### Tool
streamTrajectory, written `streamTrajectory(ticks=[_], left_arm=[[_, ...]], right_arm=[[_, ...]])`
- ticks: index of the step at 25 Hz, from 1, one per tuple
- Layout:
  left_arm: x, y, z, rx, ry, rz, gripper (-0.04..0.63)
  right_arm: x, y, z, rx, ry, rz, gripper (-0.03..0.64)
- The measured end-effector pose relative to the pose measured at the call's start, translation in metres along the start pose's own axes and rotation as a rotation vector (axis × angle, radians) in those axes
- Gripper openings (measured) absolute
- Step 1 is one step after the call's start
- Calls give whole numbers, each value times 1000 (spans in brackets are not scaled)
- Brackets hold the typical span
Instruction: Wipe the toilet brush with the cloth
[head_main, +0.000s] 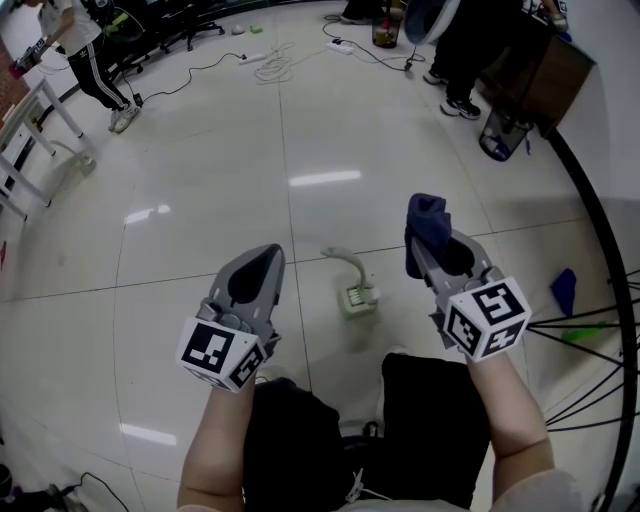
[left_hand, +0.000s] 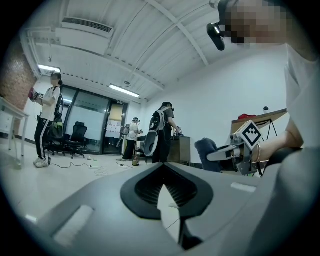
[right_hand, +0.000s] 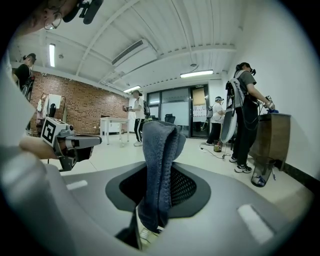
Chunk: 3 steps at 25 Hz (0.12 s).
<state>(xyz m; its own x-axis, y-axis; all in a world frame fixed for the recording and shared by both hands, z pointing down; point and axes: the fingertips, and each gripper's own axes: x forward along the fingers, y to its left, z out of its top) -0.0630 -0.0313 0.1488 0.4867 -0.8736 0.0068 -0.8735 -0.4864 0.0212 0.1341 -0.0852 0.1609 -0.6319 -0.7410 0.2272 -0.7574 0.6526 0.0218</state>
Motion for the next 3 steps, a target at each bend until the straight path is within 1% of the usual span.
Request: streamTrajectory(ticks=[3], left_arm=[[0, 2, 2, -13, -8, 1, -6]], right_arm=[[1, 0, 0, -1, 9, 5, 104]])
